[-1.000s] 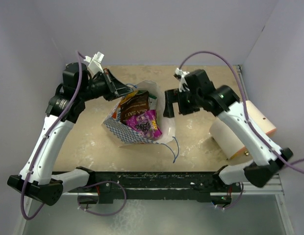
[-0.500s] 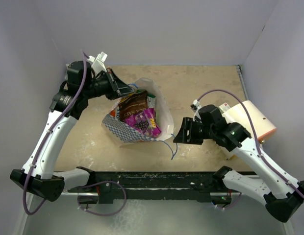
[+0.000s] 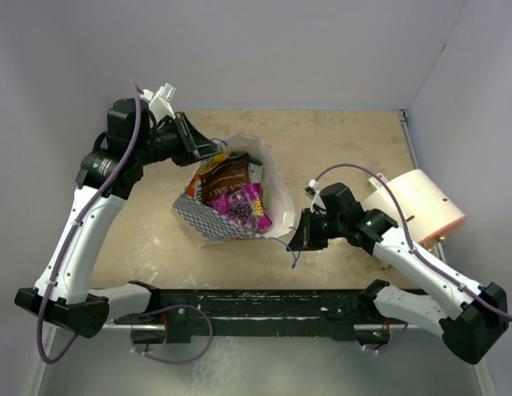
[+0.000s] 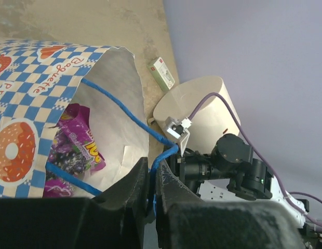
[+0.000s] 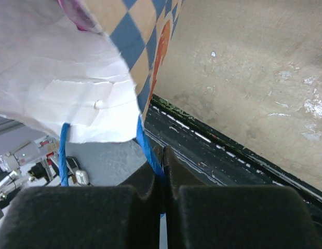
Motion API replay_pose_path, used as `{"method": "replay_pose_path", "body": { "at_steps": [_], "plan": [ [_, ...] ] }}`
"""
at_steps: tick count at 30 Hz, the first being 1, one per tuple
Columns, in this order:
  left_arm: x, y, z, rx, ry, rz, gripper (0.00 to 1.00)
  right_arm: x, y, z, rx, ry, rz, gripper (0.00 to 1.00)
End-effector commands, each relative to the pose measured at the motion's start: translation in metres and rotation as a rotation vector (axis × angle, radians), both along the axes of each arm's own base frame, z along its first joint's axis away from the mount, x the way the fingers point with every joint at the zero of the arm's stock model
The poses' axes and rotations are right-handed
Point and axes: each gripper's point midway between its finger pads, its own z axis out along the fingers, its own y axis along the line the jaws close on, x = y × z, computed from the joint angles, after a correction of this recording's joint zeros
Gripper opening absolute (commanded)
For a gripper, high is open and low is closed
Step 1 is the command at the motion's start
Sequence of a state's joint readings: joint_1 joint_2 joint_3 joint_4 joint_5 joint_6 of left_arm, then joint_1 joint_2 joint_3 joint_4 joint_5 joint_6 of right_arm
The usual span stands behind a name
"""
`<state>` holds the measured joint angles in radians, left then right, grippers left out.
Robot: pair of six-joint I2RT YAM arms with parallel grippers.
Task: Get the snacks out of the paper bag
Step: Adjust the paper bag at the center of the board.
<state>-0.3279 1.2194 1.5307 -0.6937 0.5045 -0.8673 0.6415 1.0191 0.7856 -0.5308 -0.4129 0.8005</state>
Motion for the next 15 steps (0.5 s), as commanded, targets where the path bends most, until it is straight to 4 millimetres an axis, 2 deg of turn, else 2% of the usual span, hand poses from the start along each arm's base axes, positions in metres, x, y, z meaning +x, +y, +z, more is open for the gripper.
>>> {"method": "replay_pose_path", "body": {
  "at_steps": [1,5,9,15],
  "plan": [
    [-0.002,0.023,0.01,0.158,-0.094,0.05,0.16,0.006,-0.003,0.031,0.026,-0.108,0.007,0.0],
    [-0.003,0.056,-0.004,0.363,-0.104,0.128,0.27,0.003,-0.006,0.032,0.016,-0.1,0.003,0.0],
    [0.001,0.089,-0.008,0.534,-0.139,0.223,0.39,0.003,-0.006,0.03,0.017,-0.096,-0.009,0.0],
    [0.012,0.098,-0.01,0.645,-0.204,0.214,0.57,-0.001,-0.008,0.029,0.001,-0.075,0.011,0.0]
  ]
}}
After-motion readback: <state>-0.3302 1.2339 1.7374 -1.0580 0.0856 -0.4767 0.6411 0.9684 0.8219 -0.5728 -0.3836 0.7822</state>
